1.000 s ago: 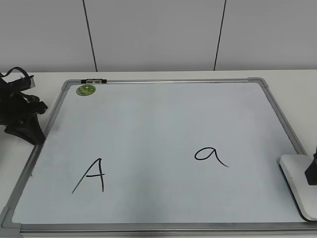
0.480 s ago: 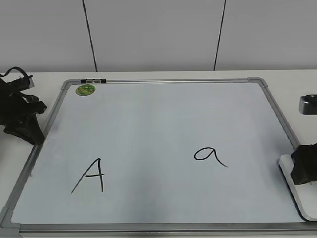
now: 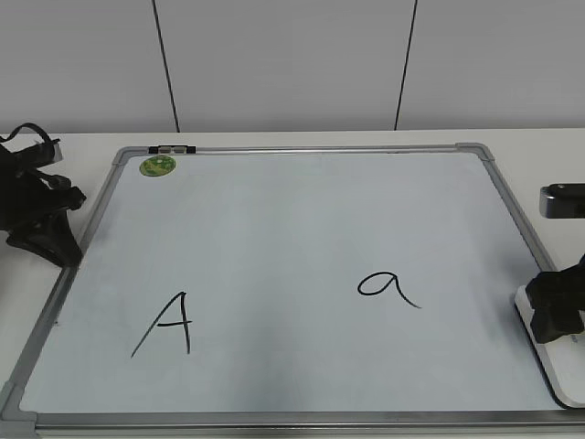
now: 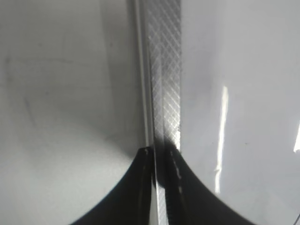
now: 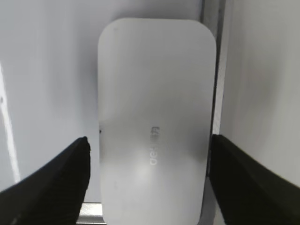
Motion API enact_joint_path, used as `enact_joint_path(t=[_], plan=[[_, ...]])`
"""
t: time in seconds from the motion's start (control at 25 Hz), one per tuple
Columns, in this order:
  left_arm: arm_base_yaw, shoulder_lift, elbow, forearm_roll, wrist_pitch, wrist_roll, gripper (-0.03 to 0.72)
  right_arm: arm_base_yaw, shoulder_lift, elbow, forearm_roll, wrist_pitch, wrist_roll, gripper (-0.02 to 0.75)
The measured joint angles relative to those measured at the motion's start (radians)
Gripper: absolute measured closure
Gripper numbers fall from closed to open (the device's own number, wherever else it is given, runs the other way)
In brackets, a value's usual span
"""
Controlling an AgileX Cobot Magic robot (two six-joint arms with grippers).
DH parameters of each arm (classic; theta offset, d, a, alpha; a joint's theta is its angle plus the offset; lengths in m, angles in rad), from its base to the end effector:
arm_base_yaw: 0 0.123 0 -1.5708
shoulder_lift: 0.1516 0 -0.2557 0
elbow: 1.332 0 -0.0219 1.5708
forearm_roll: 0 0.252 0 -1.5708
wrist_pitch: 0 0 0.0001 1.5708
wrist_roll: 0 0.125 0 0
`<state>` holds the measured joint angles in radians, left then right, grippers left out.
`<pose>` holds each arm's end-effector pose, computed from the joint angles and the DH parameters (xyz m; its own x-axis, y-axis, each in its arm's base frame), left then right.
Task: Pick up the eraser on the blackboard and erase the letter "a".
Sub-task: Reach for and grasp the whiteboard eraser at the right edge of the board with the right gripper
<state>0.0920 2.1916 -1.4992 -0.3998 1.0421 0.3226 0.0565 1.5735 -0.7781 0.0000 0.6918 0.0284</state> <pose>0.3955 -0.0057 0.0632 -0.9999 0.0140 0.0020 0.0125 0.9410 -0.3382 0.2657 0.0150 0.1052 -0.9851 -0.0273 -0.1699 -0.0285 0.9996 0.0048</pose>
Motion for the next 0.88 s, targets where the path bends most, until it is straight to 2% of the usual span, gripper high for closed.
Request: enact_joint_path(t=[0.88], plan=[[0.002,0.0,0.0,-0.002,0.0,0.0,0.654,0.0,0.0,0.0,-0.04,-0.026,0.071,0.151]])
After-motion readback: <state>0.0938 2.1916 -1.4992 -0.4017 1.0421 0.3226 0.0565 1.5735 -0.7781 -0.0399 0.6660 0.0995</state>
